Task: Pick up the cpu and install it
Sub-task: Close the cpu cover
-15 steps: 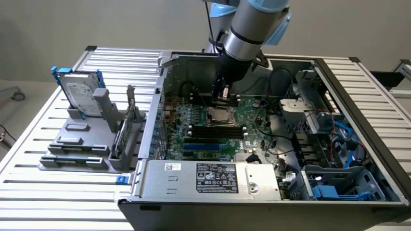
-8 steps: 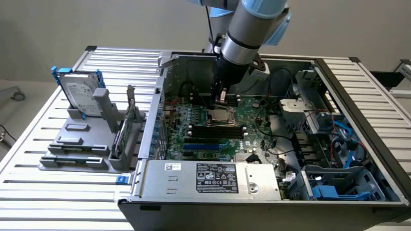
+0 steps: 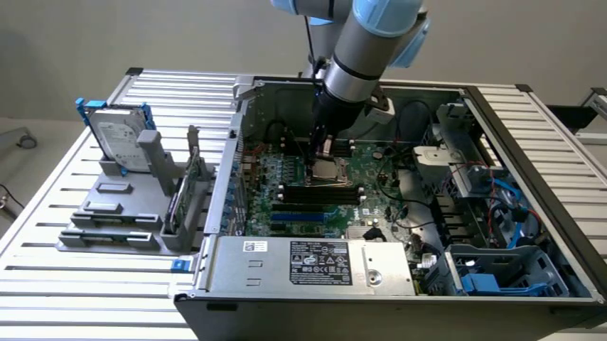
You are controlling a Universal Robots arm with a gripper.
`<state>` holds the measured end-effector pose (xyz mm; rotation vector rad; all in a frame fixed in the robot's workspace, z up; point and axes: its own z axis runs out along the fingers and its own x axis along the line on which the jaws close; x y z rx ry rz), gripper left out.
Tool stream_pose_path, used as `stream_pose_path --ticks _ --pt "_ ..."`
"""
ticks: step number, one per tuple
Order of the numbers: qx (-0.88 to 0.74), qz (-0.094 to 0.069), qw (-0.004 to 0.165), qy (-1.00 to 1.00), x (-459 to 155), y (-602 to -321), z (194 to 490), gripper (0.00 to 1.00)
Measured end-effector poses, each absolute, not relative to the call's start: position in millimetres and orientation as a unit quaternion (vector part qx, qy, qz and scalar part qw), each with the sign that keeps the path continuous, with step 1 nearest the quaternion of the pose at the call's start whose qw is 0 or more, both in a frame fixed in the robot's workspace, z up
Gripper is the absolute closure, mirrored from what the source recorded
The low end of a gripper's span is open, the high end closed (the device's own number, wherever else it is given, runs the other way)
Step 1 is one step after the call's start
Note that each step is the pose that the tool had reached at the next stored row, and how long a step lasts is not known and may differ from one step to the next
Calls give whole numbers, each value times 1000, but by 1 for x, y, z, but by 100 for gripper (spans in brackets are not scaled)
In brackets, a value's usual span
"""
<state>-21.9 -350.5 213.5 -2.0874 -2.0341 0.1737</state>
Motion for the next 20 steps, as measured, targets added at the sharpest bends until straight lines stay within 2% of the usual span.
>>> stream_pose_path --ticks 20 --pt "-709 48 122 -693 -23 -351 197 89"
